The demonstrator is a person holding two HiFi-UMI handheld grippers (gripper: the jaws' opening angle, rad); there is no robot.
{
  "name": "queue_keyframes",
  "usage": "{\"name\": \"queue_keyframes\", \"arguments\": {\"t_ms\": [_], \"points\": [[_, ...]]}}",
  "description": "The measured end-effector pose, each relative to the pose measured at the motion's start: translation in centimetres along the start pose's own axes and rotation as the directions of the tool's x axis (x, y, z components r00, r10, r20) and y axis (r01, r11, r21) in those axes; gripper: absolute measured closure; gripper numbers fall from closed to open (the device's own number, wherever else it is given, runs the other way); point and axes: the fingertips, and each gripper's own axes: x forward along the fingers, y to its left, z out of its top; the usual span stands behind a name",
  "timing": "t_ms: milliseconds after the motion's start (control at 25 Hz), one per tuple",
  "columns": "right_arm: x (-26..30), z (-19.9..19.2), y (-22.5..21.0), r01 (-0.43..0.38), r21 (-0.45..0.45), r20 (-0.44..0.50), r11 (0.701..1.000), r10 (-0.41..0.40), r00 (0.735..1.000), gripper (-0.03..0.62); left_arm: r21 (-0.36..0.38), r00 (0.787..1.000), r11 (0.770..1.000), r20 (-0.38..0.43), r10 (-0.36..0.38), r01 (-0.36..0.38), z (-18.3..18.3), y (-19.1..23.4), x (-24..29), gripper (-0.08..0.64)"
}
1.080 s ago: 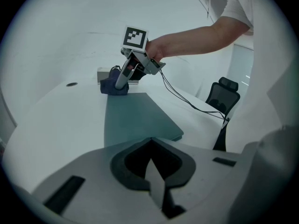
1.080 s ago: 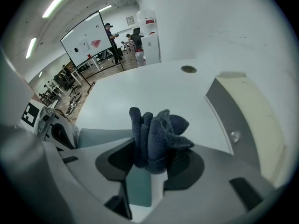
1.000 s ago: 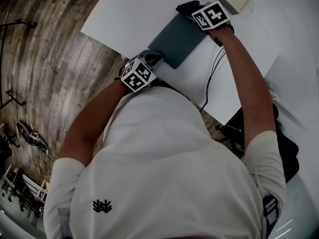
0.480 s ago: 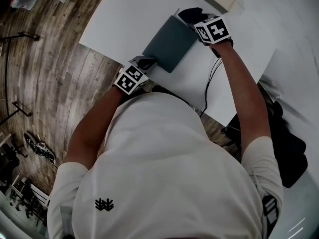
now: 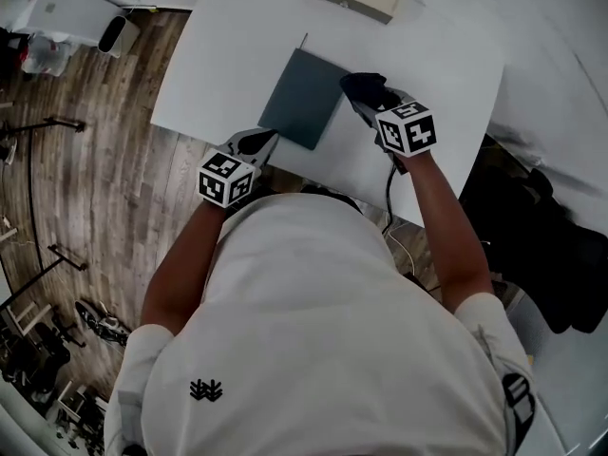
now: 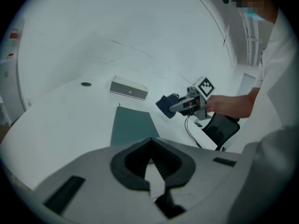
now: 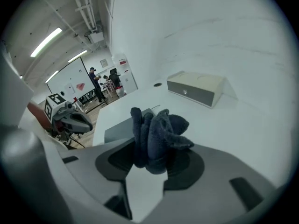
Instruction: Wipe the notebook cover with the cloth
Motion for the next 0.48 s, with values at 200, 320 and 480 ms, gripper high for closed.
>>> {"name": "queue_keyframes", "arguments": {"t_ms": [200,320,480], "points": [[-3.8,-3.8,5.2,0.027,0.104,0.066,0.994,-0.034,0.997,0.424,0.038,1.0,0.999,0.022,-0.022,0.021,2.3,0.6,-3.1,0.554],[-5.7,-6.3,7.0,0.043,0.158,0.109,0.987,-0.061,0.992,0.424,0.095,0.998,0.994,0.025,-0.063,0.06,3.7,-0.5,-3.3,0.554],[-6.5,-8.6,10.5,0.096,0.21,0.102,0.973,-0.119,0.988,0.425,0.16,0.993,0.981,0.028,-0.116,0.11,4.8,-1.4,-4.9,0.554]]}}
